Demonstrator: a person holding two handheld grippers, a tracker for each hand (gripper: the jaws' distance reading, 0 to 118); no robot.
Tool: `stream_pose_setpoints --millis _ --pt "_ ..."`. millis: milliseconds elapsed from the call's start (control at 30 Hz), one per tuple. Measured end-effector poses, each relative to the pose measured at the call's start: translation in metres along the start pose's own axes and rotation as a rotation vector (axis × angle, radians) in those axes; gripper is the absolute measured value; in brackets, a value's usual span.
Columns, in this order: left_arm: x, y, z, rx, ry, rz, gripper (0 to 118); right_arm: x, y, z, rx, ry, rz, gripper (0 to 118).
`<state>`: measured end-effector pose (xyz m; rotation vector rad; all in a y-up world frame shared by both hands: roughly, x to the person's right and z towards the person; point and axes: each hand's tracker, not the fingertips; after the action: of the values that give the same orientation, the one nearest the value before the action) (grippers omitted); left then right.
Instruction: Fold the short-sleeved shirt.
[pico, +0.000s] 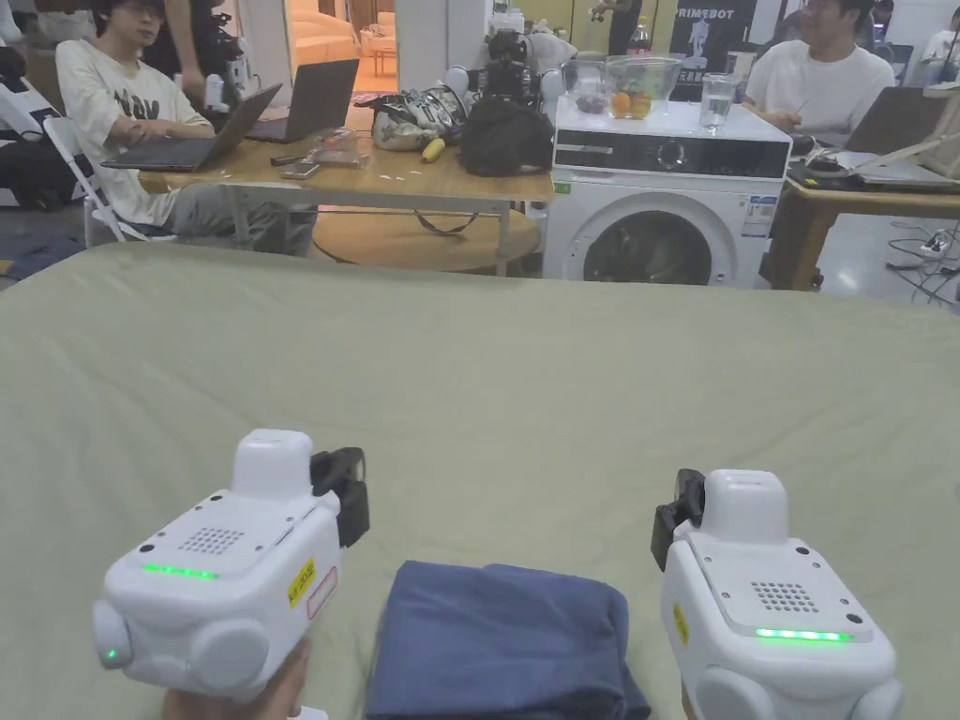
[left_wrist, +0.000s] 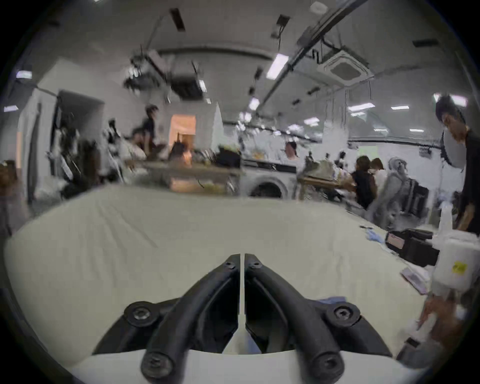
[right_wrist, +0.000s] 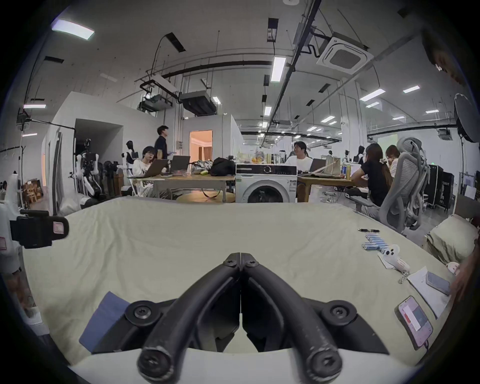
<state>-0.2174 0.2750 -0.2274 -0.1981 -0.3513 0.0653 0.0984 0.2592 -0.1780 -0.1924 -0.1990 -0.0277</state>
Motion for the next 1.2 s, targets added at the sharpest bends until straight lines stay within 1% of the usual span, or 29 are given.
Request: stream_pose_setpoints --millis 133,267,333,367,400,533,567,600,633,667,700,767,833,900,933,967,1000,1067,1100,1133,1167,1200 --pt "-0.007 -0.012 0.013 0.084 0.112 -0.068 0 -0.008 0.004 0.003 0.032 0.009 0.006 0" --pt "-0.016 -0.021 0.028 0.148 0.185 -0.039 0 -0.014 0.007 0.011 0.037 0.026 0.026 0" --pt "-0.021 -0.023 0.032 0.134 0.2 -0.019 0 -0.019 0.003 0.018 0.013 0.046 0.033 0" --pt "-0.024 -0.023 0.033 0.126 0.201 -0.007 0 -0.022 -0.001 0.021 -0.017 0.082 0.031 0" --pt "-0.026 -0.022 0.033 0.118 0.204 0.003 0 -0.026 -0.006 0.022 -0.057 0.092 0.033 0" --pt "-0.034 -0.022 0.033 0.055 0.19 0.047 0 -0.042 -0.043 0.008 -0.281 0.171 0.074 0" --pt "-0.037 -0.021 0.032 0.03 0.172 0.063 0 -0.045 -0.054 0.0 -0.357 0.18 0.08 0" --pt "-0.038 -0.021 0.032 0.018 0.17 0.072 0 -0.048 -0.063 -0.008 -0.43 0.167 0.081 0" --pt "-0.039 -0.02 0.031 -0.002 0.166 0.083 0 -0.049 -0.073 -0.018 -0.523 0.167 0.066 0" --pt "-0.041 -0.02 0.031 -0.028 0.151 0.088 0 -0.046 -0.084 -0.027 -0.602 0.181 0.019 0" --pt "-0.042 -0.02 0.031 -0.039 0.153 0.091 0 -0.044 -0.092 -0.033 -0.654 0.178 -0.002 0" --pt "-0.044 -0.019 0.03 -0.077 0.145 0.088 0 -0.042 -0.089 -0.033 -0.581 0.172 0.004 0" --pt "-0.047 -0.018 0.028 -0.118 0.124 0.089 0 -0.047 -0.081 -0.04 -0.634 0.168 0.034 0" --pt "-0.053 -0.015 0.021 -0.207 0.073 0.127 0 -0.044 -0.075 -0.04 -0.653 0.173 0.019 0" --pt "-0.058 -0.014 0.016 -0.271 0.013 0.168 0 -0.042 -0.075 -0.041 -0.657 0.178 0.013 0" --pt "-0.065 -0.015 0.01 -0.356 -0.04 0.214 4 -0.042 -0.075 -0.041 -0.659 0.182 0.009 0" --pt "-0.07 -0.015 0.003 -0.403 -0.096 0.249 11 -0.041 -0.076 -0.04 -0.658 0.185 0.008 0" --pt "-0.08 -0.022 -0.011 -0.514 -0.196 0.33 35 -0.04 -0.077 -0.038 -0.656 0.19 0.008 0" --pt "-0.084 -0.026 -0.019 -0.575 -0.238 0.357 50 -0.04 -0.077 -0.038 -0.656 0.191 0.008 0" --pt "-0.088 -0.031 -0.027 -0.628 -0.285 0.392 60 -0.04 -0.076 -0.039 -0.655 0.191 0.009 0" --pt "-0.091 -0.037 -0.035 -0.674 -0.316 0.418 62 -0.04 -0.077 -0.038 -0.655 0.191 0.011 0" --pt "-0.094 -0.042 -0.039 -0.708 -0.359 0.441 62 -0.04 -0.077 -0.038 -0.656 0.192 0.012 0"
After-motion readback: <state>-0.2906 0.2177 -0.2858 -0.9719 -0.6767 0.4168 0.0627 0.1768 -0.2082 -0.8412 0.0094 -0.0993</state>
